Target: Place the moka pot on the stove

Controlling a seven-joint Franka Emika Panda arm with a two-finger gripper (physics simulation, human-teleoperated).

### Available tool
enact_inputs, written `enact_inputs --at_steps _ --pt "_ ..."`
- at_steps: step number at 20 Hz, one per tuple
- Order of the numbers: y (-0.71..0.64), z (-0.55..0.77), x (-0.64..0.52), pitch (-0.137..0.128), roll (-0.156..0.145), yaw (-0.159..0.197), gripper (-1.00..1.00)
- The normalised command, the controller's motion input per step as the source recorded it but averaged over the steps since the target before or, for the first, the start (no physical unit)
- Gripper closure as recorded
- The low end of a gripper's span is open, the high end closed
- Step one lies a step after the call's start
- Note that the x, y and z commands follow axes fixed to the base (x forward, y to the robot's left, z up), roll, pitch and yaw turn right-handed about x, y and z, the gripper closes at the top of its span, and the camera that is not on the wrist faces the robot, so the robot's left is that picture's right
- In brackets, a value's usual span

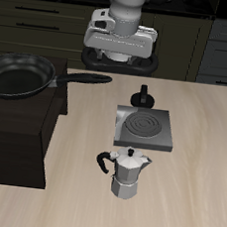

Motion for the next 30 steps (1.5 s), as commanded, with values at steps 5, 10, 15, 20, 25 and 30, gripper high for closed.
enact_inputs --at_steps 5,10,15,20,25,30 --pt "-0.04 0.07 0.15 0.006 -0.021 -0.001 -1.00" --pt "-0.05 0.20 0.20 -0.019 -0.027 -0.002 -1.00" --pt "0.00 0.07 0.17 0.009 -0.015 0.002 -1.00" --pt "0.03 0.15 0.24 -0.010 -0.004 0.019 -1.00" --pt "0.03 0.10 0.16 -0.011 0.018 0.003 -1.00" --pt "0.08 0.09 0.26 -0.018 -0.014 0.028 -1.00"
